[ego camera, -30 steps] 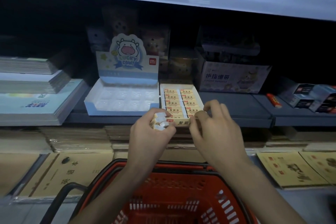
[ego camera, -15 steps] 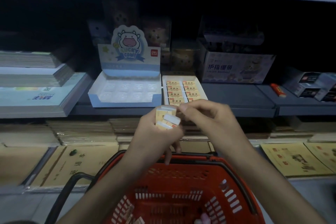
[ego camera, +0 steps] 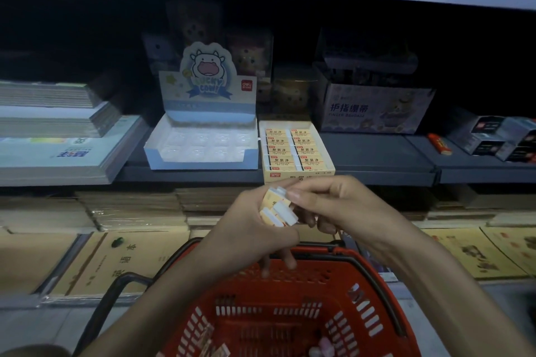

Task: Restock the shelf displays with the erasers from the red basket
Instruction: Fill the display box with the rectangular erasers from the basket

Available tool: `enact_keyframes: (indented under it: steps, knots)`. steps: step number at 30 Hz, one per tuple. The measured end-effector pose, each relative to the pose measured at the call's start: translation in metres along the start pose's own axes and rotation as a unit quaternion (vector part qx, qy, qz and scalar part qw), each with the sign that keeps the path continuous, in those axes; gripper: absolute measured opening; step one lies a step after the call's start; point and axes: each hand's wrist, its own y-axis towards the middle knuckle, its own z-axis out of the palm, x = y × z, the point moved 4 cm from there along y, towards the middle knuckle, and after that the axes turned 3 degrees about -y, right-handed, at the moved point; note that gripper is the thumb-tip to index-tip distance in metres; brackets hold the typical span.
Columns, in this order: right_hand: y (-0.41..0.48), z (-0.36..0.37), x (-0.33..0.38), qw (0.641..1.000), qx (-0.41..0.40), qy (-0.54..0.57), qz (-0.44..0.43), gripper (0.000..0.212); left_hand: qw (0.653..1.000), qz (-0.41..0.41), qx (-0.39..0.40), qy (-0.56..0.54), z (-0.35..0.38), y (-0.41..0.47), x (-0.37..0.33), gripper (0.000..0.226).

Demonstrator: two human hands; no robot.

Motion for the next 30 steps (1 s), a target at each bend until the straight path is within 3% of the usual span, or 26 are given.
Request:
enact_keyframes:
  steps: [7,18,23,28,30]
  knots:
    - [0.004,0.002,-0.006,0.999,-0.025,0.022,-0.012,0.027,0.999,-0.006,-0.019,-0.048,-0.004,-0.003,0.003,0.066]
    - [0.003,0.004,-0.015,0.995,-0.091,0.026,-0.032,0.019,0.986,-0.006,-0.146,-0.085,-0.009,0.0,0.014,0.007]
    - [0.0,0.005,-0.016,0.989,-0.145,0.002,-0.027,0.012,0.979,0.001,-0.181,-0.096,-0.013,-0.001,0.02,0.01]
    - [-0.005,-0.01,-0.014,0.971,-0.226,0.072,0.003,0.016,0.961,0.005,-0.244,-0.128,-0.035,0.001,0.018,0.008]
    - [-0.006,-0.018,-0.012,0.968,-0.233,0.094,0.003,0.017,0.96,0.011,-0.265,-0.093,-0.045,0.003,0.019,0.008]
